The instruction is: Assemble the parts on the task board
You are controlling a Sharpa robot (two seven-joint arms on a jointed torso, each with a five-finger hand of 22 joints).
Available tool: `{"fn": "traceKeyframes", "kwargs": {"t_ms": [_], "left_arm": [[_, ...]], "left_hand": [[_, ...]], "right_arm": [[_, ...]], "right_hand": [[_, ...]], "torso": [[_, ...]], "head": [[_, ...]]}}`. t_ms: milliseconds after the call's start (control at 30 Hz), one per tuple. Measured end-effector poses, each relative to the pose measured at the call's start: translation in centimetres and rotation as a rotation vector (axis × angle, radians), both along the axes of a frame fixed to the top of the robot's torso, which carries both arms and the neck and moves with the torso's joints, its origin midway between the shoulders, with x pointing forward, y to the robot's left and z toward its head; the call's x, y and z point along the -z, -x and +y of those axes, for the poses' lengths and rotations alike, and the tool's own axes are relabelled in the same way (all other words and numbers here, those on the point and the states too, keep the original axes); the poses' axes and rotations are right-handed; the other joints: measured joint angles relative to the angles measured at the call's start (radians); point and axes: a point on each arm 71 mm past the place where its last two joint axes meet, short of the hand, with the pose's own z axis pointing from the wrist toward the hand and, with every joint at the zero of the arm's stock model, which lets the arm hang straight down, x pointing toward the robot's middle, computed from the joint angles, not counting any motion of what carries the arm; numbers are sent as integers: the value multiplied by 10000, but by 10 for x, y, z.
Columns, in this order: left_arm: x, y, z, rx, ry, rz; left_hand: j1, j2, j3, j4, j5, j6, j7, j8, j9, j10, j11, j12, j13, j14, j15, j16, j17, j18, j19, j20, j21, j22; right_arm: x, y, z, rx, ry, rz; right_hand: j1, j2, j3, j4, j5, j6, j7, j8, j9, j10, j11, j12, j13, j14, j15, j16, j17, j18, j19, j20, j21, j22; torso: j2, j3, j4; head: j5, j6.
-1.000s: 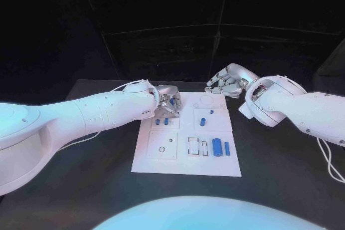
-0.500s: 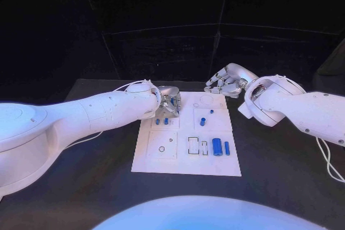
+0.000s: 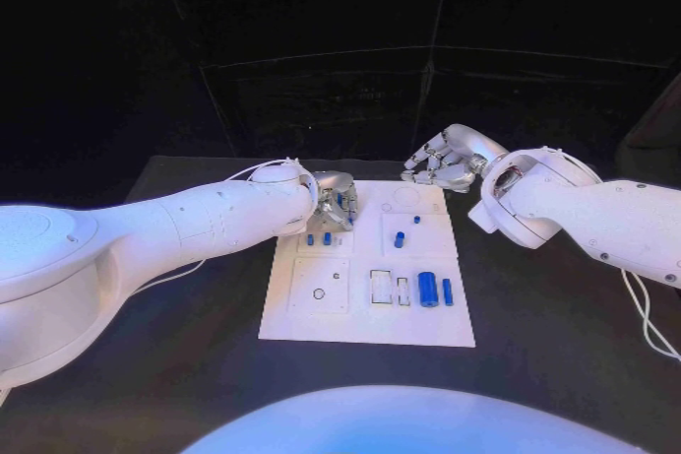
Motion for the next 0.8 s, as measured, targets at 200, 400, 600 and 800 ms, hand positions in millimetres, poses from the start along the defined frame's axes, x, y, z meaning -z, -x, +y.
{"fn": "traceKeyframes", "kwargs": {"t_ms": [200, 400, 600, 800], "left_arm": [[0, 0, -1, -3, -15, 38], [0, 2, 2, 2, 27, 21], [0, 6, 7, -25, 158, -100], [-12, 4, 11, -118, 480, -398]], "left_hand": [[105, 214, 339, -124, 0, 314, -15, -204, -12, 372, -33, -277, -202, 0, 0, 61, 13, 0, 0, 0, 41, 35], [126, 323, 842, -343, -2, 594, 16, -471, -36, 834, -51, -667, -462, -1, 0, 70, 15, 0, 0, 0, 117, 104], [106, 340, 1100, -411, -7, 733, 22, -631, -36, 1073, -50, -946, -597, -1, 0, 107, -1, 1, 35, -34, 216, 194], [66, 379, 1197, -426, -31, 783, 71, -740, -25, 1168, -28, -1100, -647, -1, 0, 107, -28, 1, 34, -34, 224, 196]], "right_arm": [[0, 0, 0, -7, -1, 1], [0, 0, 0, -9, -1, 0], [0, 0, 0, -11, -2, -4], [0, 0, 0, -14, -3, -8]], "right_hand": [[0, 0, 0, 0, 0, 0, 0, 0, 0, 0, 0, 0, 0, 0, 0, 0, 0, 0, 0, 0, 0, 0], [0, 0, 0, 0, 0, 0, 0, 0, 0, 0, 0, 0, 0, 0, 0, 0, 0, 1, 0, 0, 0, 0], [0, 0, -27, 27, 0, 0, 0, 0, 0, 0, 0, 0, 0, 0, 0, 1, 19, 0, 0, 0, 0, 9], [0, 0, -27, 27, 0, 0, 0, 0, 0, 0, 0, 0, 0, 0, 0, 1, 19, 0, 0, 0, 0, 9]], "torso": [[-1, -1, 2], [-8, -3, 18], [-13, -3, 29], [-13, -4, 29]], "head": [[-18, -3], [-38, -4], [-27, 29], [12, 62]]}}
